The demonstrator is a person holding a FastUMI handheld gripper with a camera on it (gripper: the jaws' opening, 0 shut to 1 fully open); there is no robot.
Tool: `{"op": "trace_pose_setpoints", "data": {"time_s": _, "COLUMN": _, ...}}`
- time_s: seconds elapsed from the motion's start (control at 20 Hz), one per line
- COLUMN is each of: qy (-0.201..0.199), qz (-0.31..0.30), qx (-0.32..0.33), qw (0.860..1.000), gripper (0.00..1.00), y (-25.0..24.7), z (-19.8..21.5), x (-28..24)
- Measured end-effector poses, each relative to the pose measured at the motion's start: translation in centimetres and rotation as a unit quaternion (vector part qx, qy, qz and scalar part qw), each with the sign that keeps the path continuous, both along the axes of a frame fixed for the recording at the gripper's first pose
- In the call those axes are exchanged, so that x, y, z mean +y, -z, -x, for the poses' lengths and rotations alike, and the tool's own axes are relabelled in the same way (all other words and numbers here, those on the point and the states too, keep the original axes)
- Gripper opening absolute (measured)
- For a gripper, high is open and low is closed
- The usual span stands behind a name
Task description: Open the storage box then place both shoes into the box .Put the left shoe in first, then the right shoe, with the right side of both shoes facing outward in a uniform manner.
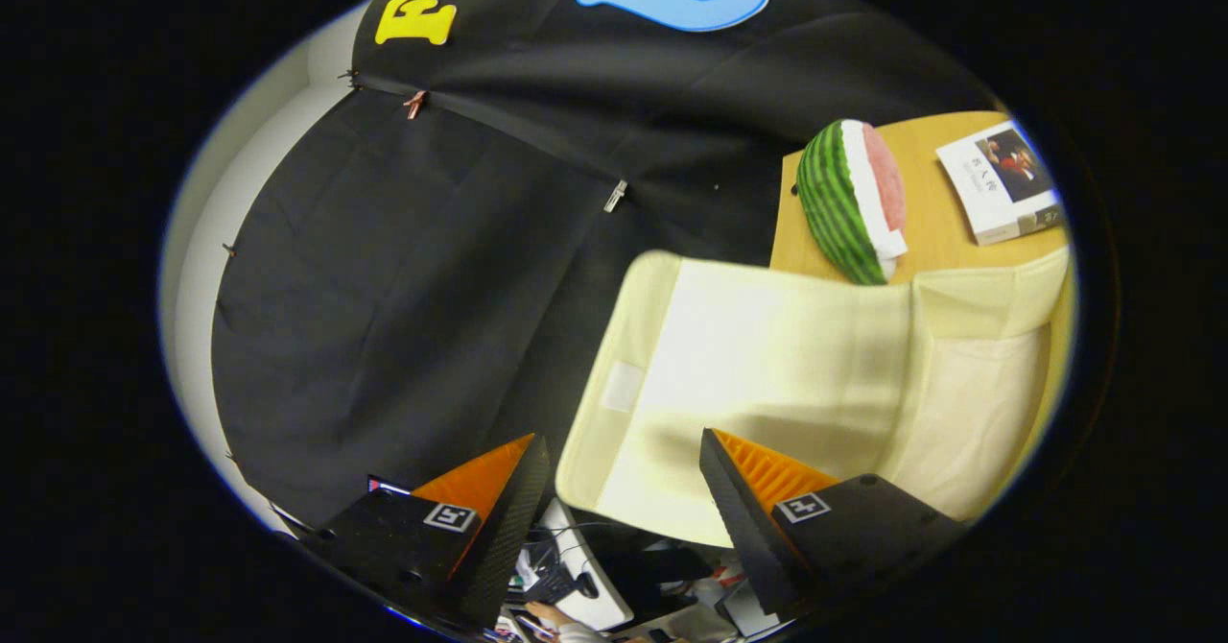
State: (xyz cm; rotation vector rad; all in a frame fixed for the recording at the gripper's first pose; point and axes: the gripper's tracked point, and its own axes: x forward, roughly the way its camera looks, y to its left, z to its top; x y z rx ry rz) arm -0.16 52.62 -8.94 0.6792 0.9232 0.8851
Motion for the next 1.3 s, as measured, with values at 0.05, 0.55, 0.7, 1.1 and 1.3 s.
{"op": "trace_pose_setpoints", "data": {"time_s": 0.05, "qy": 0.007, "qz": 0.007, "qx": -0.015, "qw": 1.0, "gripper": 0.97, "y": -0.6, "z": -0.5, "x": -0.9}}
{"op": "trace_pose_setpoints", "data": {"time_s": 0.55, "qy": 0.087, "qz": 0.234, "qx": -0.19, "qw": 0.949, "gripper": 0.98, "y": 0.2, "z": -3.5, "x": -21.7}}
{"op": "trace_pose_setpoints", "data": {"time_s": 0.7, "qy": 0.116, "qz": 0.322, "qx": -0.204, "qw": 0.917, "gripper": 0.98, "y": 2.2, "z": -3.4, "x": -29.8}}
{"op": "trace_pose_setpoints", "data": {"time_s": 1.1, "qy": 0.198, "qz": 0.401, "qx": -0.086, "qw": 0.89, "gripper": 0.98, "y": 10.5, "z": -0.7, "x": -45.6}}
{"op": "trace_pose_setpoints", "data": {"time_s": 1.3, "qy": 0.209, "qz": 0.417, "qx": -0.018, "qw": 0.884, "gripper": 0.99, "y": 16.6, "z": 0.0, "x": -50.1}}
